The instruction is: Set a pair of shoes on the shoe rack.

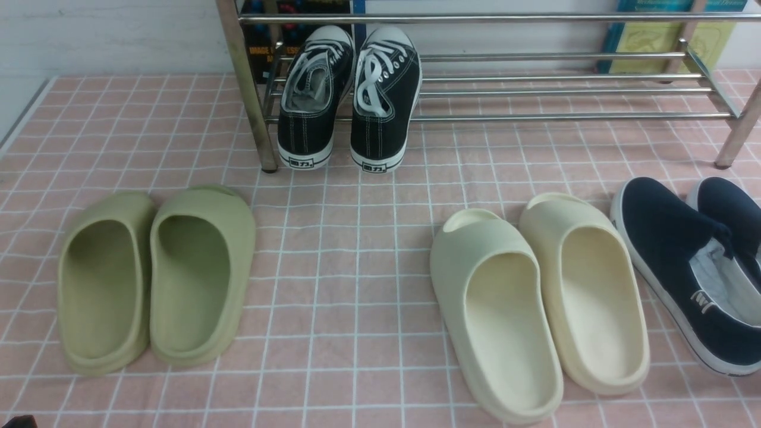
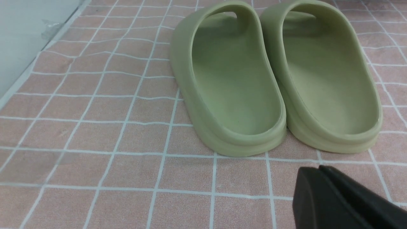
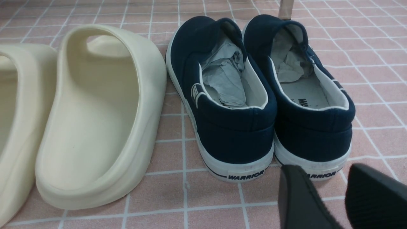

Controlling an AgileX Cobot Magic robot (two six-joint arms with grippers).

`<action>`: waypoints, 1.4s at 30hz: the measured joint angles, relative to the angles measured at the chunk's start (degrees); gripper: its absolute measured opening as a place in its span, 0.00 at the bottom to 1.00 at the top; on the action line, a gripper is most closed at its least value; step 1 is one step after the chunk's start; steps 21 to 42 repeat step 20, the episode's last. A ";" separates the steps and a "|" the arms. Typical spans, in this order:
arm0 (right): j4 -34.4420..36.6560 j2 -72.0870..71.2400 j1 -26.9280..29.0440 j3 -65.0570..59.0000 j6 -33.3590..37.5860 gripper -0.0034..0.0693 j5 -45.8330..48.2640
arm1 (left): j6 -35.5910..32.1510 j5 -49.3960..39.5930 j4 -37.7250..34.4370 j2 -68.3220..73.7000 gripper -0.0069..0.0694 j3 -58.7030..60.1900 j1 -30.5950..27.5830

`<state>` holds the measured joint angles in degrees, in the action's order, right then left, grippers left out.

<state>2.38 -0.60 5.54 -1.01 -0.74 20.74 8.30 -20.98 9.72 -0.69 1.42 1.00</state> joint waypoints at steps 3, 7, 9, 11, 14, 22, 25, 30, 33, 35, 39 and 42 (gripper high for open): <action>0.00 0.00 0.00 0.00 0.00 0.38 0.00 | 0.00 0.00 0.00 0.00 0.12 0.00 0.00; 0.00 0.00 0.00 0.00 0.00 0.38 0.00 | 0.00 0.00 0.00 0.00 0.12 0.00 0.00; 0.00 0.00 0.00 0.00 0.00 0.38 0.00 | 0.00 0.00 0.00 0.00 0.12 0.00 0.05; 0.00 0.00 0.00 0.00 0.00 0.38 0.00 | 0.00 0.00 0.00 0.00 0.13 0.00 0.05; 0.00 0.00 0.00 0.00 0.00 0.38 0.00 | 0.00 0.00 0.00 0.00 0.14 0.00 0.05; 0.00 0.00 0.00 0.00 0.00 0.38 0.00 | 0.00 0.00 0.00 0.00 0.14 0.00 0.05; 0.00 0.00 0.00 0.00 0.00 0.38 0.00 | 0.00 0.00 0.00 0.00 0.14 0.00 0.05; 0.00 0.00 0.00 0.00 0.00 0.38 0.00 | 0.00 0.00 0.00 0.00 0.14 0.00 0.05; 0.00 0.00 0.00 0.00 0.00 0.38 0.00 | 0.00 0.00 0.00 0.00 0.14 0.00 0.05; 0.00 0.00 0.00 0.00 0.00 0.38 0.00 | 0.00 0.00 0.00 0.00 0.14 0.00 0.05; 0.00 0.00 0.00 0.00 0.00 0.38 0.00 | 0.00 0.00 0.00 0.00 0.14 0.00 0.05; 0.00 0.00 0.00 0.00 0.00 0.38 0.00 | 0.00 0.00 0.00 0.00 0.14 0.00 0.05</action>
